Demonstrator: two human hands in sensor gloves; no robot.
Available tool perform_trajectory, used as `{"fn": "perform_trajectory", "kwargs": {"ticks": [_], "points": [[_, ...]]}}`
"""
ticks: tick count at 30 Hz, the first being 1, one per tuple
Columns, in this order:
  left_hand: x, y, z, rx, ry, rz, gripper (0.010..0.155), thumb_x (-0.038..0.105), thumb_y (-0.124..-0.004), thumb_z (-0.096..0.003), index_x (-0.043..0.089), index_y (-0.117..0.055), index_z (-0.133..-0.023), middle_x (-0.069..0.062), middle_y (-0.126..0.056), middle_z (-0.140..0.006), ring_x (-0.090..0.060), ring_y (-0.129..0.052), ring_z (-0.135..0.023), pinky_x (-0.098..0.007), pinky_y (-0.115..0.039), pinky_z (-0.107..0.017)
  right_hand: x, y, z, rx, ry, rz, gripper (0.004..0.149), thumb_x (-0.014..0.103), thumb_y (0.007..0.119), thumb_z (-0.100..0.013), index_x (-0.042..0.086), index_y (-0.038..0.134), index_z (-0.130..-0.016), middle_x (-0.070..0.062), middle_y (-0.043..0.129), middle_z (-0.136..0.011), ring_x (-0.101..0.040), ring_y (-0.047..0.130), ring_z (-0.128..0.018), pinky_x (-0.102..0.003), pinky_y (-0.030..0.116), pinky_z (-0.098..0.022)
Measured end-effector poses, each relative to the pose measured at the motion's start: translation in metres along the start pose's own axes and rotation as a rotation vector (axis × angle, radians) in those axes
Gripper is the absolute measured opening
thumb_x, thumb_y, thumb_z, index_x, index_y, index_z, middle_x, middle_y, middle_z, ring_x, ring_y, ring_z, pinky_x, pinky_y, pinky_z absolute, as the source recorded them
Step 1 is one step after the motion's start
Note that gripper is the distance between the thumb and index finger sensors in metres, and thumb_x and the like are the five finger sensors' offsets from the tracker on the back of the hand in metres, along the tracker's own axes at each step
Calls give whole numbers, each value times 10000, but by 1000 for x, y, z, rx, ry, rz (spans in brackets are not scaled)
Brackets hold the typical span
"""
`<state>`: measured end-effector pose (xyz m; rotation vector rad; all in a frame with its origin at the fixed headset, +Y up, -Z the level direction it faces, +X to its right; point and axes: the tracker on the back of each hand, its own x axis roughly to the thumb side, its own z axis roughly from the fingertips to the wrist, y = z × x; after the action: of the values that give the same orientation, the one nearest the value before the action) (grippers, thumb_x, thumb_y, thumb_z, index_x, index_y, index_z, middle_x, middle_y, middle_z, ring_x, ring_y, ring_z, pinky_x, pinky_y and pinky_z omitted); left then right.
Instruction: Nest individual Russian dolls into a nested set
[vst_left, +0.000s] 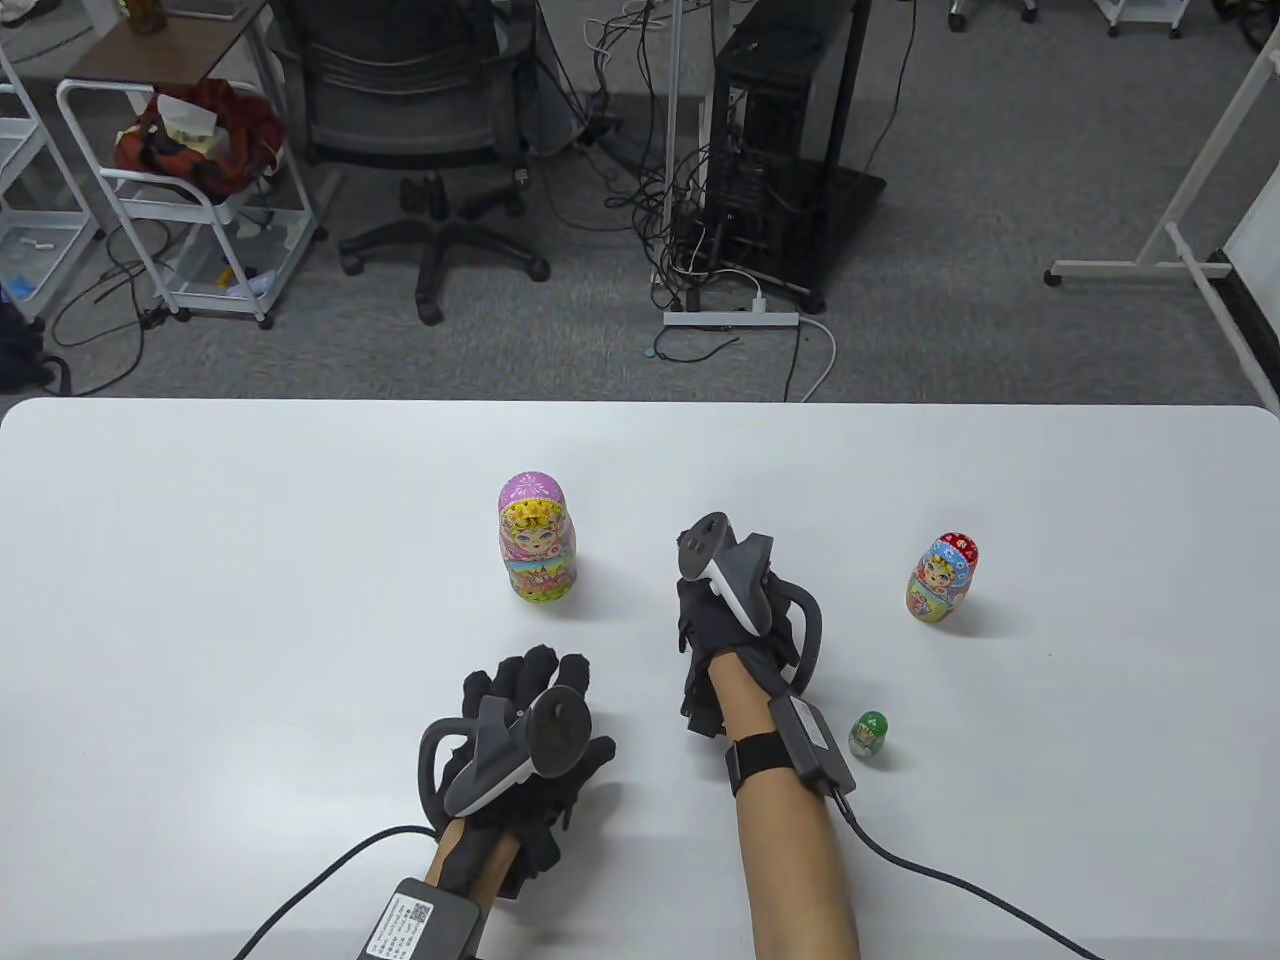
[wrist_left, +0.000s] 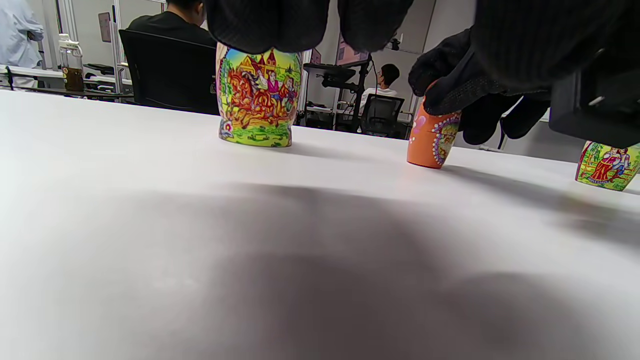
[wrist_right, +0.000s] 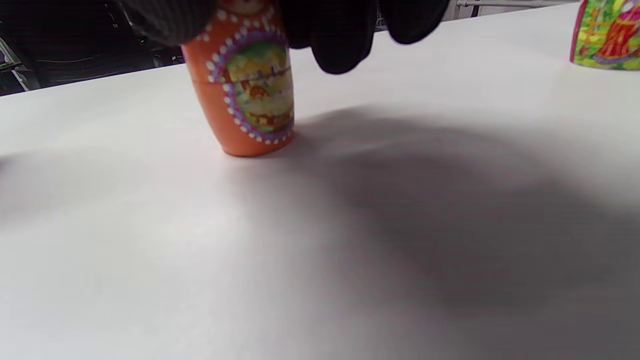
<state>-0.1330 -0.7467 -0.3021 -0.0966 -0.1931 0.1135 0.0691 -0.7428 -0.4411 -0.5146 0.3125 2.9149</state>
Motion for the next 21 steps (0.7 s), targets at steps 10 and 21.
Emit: {"fn": "perform_trajectory", "kwargs": {"ticks": [10,21], "points": [[5,7,9,61,-34,85,913,675,-703,-407,246,-320,-1116,-140,-379,-1172,-369,-462,-1070,-680,-389,-741,-28,-34,81,-112,-557,-229,572,533,770,-449,405,521,-948,-48,792,-921,-254,904,-709,-465,745,-578],[32,20,28,214,-172,111,808,686,-803,-336,232,-668,-991,1,-898,-910,-170,-966,-766,-464,-801,-625,-74,-19,160,-190,-745,-432,572,553,786,-434,380,577,-938,-50,825,-880,-246,923,-658,-467,761,-557]]}}
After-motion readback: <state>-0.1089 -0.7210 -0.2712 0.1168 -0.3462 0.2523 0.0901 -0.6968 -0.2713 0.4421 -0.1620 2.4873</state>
